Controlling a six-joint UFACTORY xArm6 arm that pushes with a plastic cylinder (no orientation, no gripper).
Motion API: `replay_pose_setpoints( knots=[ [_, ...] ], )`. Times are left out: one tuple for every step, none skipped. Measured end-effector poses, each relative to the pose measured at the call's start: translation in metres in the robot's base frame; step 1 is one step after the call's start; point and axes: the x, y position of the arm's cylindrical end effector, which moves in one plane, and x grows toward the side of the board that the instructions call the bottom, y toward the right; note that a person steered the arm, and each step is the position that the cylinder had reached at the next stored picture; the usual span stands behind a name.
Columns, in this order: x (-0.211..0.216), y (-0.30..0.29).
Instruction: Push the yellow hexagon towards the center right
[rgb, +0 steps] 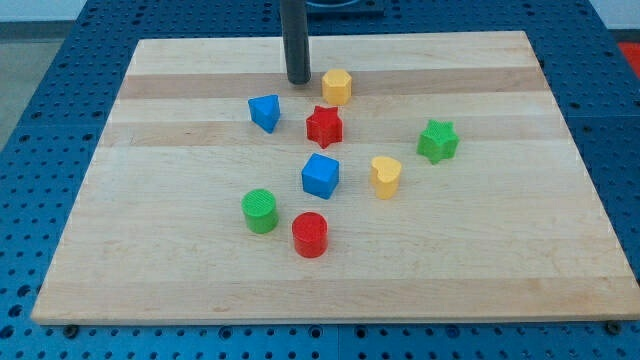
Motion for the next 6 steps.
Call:
replay_pose_setpoints(
  knots=[
    [0.014, 0.010],
    [0.014, 0.037],
    [0.014, 0.085],
    [0.018, 0.116],
    [0.047, 0.115],
    [0.064, 0.118]
  ],
)
